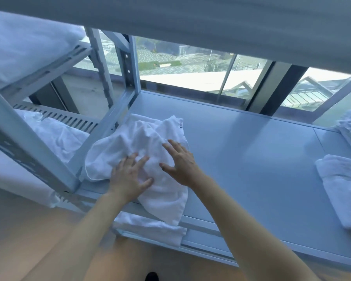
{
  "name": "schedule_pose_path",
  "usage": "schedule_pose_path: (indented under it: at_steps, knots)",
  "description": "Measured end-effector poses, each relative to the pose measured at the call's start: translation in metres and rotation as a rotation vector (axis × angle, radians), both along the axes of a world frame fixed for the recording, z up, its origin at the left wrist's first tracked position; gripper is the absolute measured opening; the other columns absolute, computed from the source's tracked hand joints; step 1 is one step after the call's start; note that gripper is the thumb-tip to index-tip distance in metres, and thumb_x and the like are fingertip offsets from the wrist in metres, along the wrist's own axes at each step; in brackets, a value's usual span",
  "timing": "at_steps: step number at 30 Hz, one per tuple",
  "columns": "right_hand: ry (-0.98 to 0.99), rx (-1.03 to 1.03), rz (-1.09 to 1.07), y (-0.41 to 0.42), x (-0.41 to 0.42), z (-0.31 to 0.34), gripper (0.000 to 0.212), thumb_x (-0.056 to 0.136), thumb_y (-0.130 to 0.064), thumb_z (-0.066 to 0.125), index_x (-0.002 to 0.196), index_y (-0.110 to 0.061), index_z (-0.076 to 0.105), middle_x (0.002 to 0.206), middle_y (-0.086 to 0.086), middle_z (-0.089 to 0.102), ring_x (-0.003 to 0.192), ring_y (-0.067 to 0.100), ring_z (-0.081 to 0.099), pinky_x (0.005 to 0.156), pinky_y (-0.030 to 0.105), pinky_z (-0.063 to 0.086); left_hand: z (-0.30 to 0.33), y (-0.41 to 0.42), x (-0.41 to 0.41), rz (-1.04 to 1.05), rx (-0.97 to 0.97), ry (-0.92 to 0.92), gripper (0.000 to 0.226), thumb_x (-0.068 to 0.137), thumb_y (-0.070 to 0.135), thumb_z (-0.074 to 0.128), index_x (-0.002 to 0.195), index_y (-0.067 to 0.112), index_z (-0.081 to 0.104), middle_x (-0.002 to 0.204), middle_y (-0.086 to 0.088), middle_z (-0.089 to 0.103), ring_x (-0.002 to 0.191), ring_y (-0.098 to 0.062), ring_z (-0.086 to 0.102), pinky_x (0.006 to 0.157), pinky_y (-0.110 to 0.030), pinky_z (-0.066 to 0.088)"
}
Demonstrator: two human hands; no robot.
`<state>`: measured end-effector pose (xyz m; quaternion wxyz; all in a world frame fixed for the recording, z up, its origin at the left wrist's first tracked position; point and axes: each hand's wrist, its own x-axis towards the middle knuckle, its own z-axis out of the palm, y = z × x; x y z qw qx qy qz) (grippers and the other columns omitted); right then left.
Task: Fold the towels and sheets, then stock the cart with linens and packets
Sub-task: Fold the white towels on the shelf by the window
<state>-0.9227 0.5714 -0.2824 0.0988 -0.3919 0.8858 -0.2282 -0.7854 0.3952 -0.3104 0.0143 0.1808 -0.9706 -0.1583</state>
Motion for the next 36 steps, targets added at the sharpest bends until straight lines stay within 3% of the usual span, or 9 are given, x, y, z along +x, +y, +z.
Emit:
schedule_pose_path:
  at_steps: [8, 21, 28, 33, 36]
  knots:
    - [-0.018, 0.046, -0.046, 0.017, -0.008, -0.029, 0.065, 0.097, -0.054, 0.056, 0.157, -0.039, 0.035, 0.169, -0.011, 0.019, 0.153, 0.021, 0.023, 0.120, 0.048, 0.027, -0.008, 0.037, -0.010, -0.088, -0.031, 0.037, 0.081, 0.078, 0.069, 0.063, 0.152, 0.046, 0.040, 0.161, 0.002, 0.035, 0.143, -0.030, 0.035, 0.112, -0.051, 0.035]
    - [0.006, 0.051, -0.377, 0.223, -0.014, -0.040, 0.065, 0.098, -0.047, 0.053, 0.158, -0.042, 0.029, 0.170, -0.015, 0.013, 0.153, 0.020, 0.025, 0.120, 0.041, 0.024, -0.006, 0.205, -0.075, -0.388, 0.020, 0.021, 0.080, 0.079, 0.069, 0.060, 0.153, 0.050, 0.036, 0.164, 0.005, 0.028, 0.150, -0.028, 0.025, 0.118, -0.050, 0.025]
    - [-0.006, 0.034, -0.407, 0.306, -0.021, -0.039, 0.066, 0.095, -0.042, 0.057, 0.157, -0.043, 0.033, 0.169, -0.013, 0.019, 0.153, 0.017, 0.025, 0.121, 0.041, 0.024, 0.002, 0.284, -0.090, -0.456, 0.021, 0.002, 0.081, 0.077, 0.076, 0.055, 0.152, 0.049, 0.037, 0.161, 0.007, 0.032, 0.142, -0.026, 0.034, 0.115, -0.045, 0.033]
    - [-0.040, -0.096, -0.474, 0.332, -0.033, -0.033, 0.081, 0.083, -0.032, 0.068, 0.156, -0.029, 0.035, 0.163, -0.001, 0.029, 0.149, 0.020, 0.032, 0.116, 0.038, 0.033, 0.022, 0.283, -0.110, -0.360, 0.151, 0.175, 0.074, 0.077, 0.068, 0.060, 0.144, 0.037, 0.053, 0.145, 0.003, 0.052, 0.127, -0.027, 0.051, 0.101, -0.042, 0.050]
    - [-0.082, -0.137, -0.520, 0.330, -0.041, -0.028, 0.082, 0.080, -0.026, 0.071, 0.155, -0.018, 0.039, 0.146, 0.006, 0.044, 0.139, 0.025, 0.040, 0.113, 0.031, 0.035, 0.031, 0.272, -0.133, -0.237, 0.142, 0.028, 0.079, 0.079, 0.061, 0.072, 0.148, 0.031, 0.049, 0.150, 0.000, 0.044, 0.135, -0.031, 0.043, 0.105, -0.046, 0.047]
